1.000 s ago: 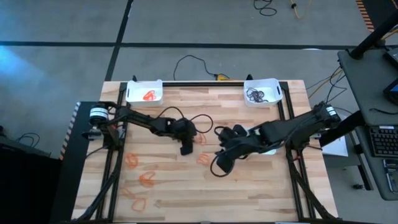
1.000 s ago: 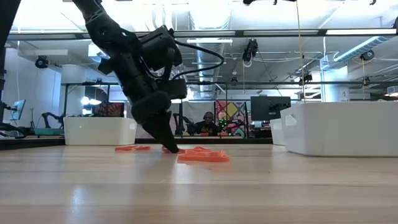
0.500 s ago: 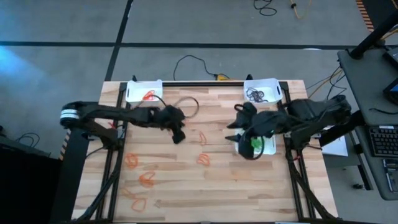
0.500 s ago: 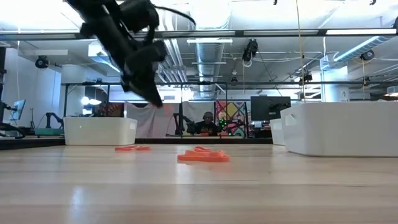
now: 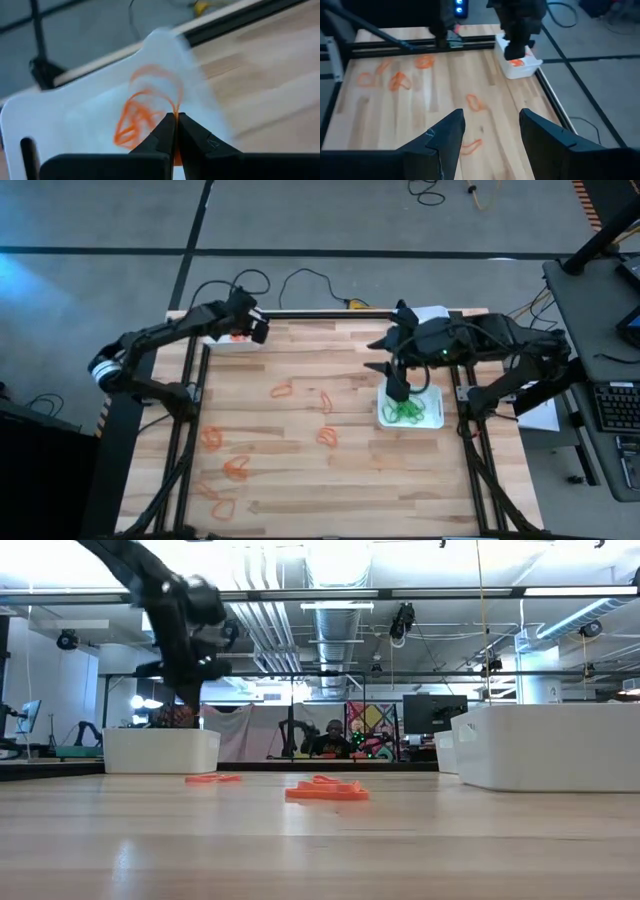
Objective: Sort rubber bands into baskets
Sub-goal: Put the orange rubber band into the top left white bin
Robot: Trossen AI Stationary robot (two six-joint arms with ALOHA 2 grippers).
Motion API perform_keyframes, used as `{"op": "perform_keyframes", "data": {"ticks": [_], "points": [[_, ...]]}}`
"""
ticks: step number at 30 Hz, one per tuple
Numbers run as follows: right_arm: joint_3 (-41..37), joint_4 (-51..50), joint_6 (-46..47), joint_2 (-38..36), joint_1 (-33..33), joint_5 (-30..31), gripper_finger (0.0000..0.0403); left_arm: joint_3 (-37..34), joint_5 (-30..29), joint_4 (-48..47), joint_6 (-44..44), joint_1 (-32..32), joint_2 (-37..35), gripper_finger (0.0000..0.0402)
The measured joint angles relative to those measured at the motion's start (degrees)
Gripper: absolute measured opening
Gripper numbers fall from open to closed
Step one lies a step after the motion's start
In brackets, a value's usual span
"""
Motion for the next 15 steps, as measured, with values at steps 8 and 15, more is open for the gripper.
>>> {"op": "perform_keyframes", "data": {"ticks": [8, 15], "points": [[0.0, 0.0, 5.7, 0.0, -4.3, -0.1, 0.0185, 0.7, 2.6, 3.2, 0.8, 8.4, 11.2, 0.0000], [0.0, 1.7, 6.9, 0.1, -5.3, 0.0, 0.0185, 3.4, 2.6, 1.9, 3.0, 10.4, 17.0, 0.0016]]}}
